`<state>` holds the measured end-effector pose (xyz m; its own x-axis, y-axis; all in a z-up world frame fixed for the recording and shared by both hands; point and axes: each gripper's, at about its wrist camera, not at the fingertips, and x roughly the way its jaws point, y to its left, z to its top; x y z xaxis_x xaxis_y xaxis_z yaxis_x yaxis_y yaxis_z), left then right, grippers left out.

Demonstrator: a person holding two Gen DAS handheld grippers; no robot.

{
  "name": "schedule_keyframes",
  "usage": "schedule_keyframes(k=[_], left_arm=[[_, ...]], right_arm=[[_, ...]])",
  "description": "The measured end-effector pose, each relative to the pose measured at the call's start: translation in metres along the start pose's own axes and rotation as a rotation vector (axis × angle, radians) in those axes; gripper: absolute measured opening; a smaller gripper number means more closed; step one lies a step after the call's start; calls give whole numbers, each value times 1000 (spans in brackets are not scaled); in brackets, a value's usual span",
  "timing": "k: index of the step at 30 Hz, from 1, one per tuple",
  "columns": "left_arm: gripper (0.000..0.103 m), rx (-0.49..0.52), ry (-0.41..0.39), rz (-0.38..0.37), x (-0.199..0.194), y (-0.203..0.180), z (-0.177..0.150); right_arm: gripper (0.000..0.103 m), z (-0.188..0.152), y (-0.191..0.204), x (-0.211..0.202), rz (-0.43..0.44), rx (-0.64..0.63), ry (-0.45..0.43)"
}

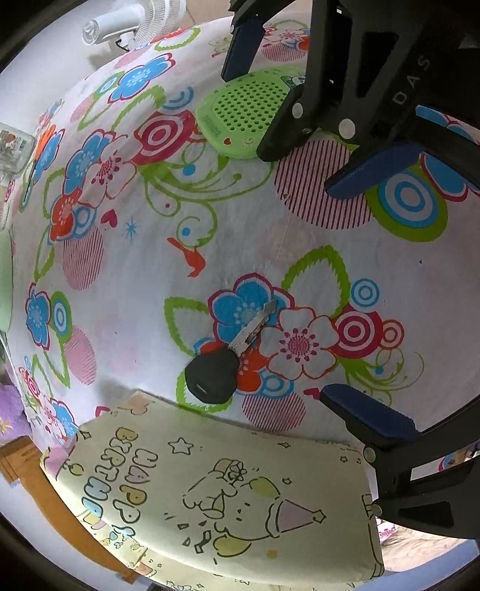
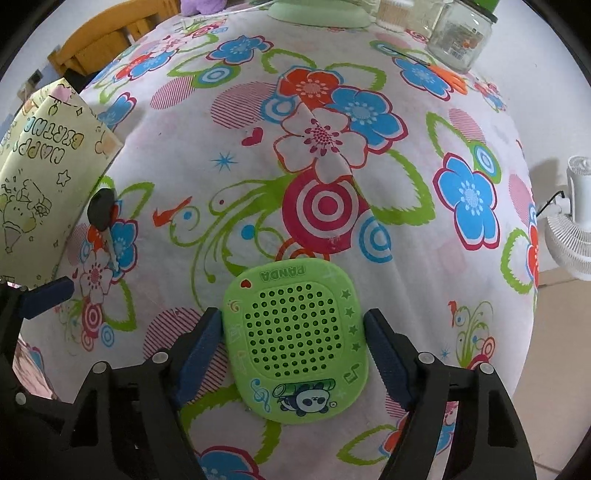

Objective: Organize rigid objects
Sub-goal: 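Grasp the green PANDA speaker with the right tool while the left tool approaches the black key, then grasp the black car key by its head with the left tool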

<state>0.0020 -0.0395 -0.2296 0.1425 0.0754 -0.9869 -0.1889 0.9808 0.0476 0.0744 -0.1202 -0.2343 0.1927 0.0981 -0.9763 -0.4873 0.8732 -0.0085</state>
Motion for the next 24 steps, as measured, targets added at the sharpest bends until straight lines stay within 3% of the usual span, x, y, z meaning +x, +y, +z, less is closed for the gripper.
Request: schedule_keyframes(k=[11, 24], left_arm=[[99, -163, -36, 15, -6, 18, 23], [97, -336, -25, -16, 0, 41, 57]], right_arm=[[79, 48, 2, -6, -19, -67, -46], [79, 70, -14, -6, -1, -76, -56]])
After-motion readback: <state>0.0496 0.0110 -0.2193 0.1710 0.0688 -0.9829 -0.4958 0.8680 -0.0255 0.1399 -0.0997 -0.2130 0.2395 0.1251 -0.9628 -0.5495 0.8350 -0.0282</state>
